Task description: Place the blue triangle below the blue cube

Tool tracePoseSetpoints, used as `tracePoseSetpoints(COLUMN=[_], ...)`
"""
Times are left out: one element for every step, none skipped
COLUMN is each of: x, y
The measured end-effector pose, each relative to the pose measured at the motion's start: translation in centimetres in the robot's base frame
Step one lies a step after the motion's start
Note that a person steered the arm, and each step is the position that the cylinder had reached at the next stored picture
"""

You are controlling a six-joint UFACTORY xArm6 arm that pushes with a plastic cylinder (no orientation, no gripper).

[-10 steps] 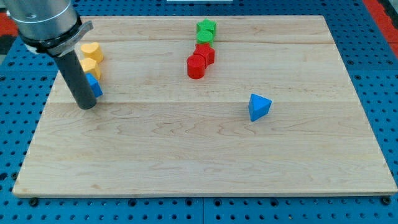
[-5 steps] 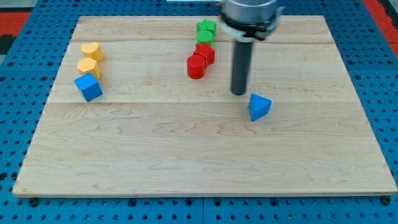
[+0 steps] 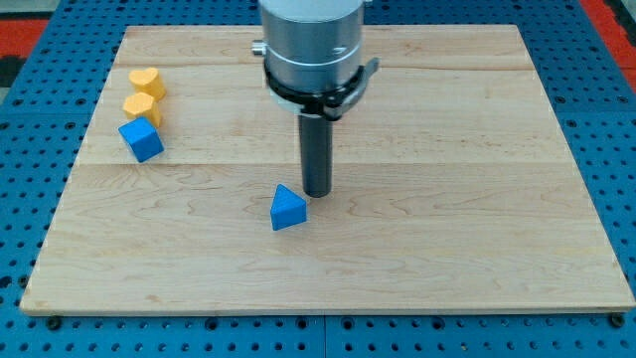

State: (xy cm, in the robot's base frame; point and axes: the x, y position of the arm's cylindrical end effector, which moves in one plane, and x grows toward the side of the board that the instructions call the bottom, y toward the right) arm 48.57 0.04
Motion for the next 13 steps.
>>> tracePoseSetpoints(x=[3.1,4.7,5.6,6.2,9.1,8.2,5.3,2.7,1.2,-0.8,0.3,-1.8,-4.0], y=[-3.0,-7.4,-11.6,-9.5,-12.1,-15.8,-14.8,-12.2,-7.6,-7.0,-12.4,-14.3,-10.9])
